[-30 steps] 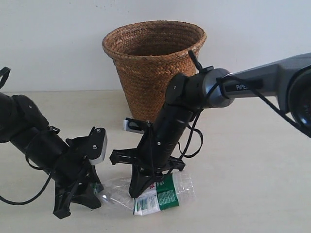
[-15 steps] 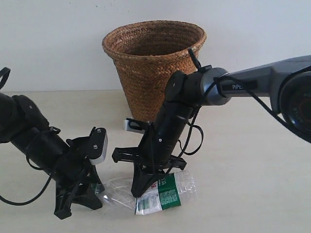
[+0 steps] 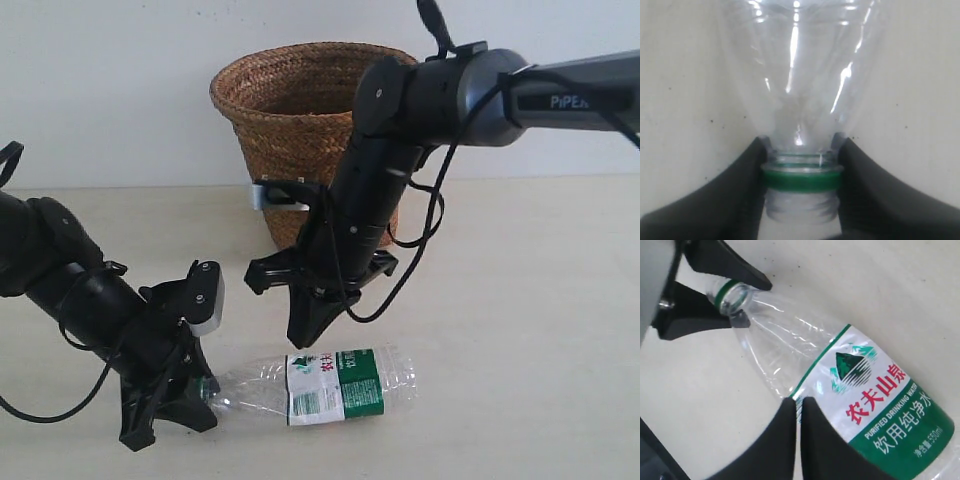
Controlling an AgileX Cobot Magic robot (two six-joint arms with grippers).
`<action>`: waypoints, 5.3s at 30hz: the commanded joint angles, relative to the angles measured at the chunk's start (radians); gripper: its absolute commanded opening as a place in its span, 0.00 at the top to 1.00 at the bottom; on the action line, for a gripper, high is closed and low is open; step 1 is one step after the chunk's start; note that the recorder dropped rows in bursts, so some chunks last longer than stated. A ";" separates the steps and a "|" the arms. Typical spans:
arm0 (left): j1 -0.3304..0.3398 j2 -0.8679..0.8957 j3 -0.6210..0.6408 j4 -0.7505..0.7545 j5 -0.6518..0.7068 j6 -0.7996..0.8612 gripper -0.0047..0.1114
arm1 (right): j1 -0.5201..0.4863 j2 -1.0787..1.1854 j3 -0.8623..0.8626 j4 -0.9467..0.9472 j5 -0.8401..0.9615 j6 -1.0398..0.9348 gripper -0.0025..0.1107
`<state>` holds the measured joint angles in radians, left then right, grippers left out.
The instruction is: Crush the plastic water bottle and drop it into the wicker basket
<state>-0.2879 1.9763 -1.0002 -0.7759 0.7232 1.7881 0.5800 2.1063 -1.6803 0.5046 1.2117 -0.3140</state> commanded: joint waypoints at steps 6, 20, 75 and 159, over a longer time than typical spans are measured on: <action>-0.002 0.003 -0.001 0.002 0.006 -0.010 0.92 | -0.001 0.000 0.006 -0.144 0.009 0.020 0.98; -0.002 0.003 -0.001 0.002 -0.002 -0.010 0.92 | -0.001 0.161 0.042 -0.225 -0.036 0.073 0.98; -0.002 -0.100 -0.001 -0.021 0.047 -0.006 0.92 | -0.368 -0.424 0.426 -0.278 -0.092 -0.077 0.98; -0.002 -1.294 0.279 0.816 -0.080 -1.643 0.92 | -0.551 -1.531 1.124 -0.483 -0.836 0.117 0.98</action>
<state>-0.2862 0.7577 -0.7752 0.0774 0.7165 0.1628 0.0322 0.6346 -0.5802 0.0180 0.4256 -0.2039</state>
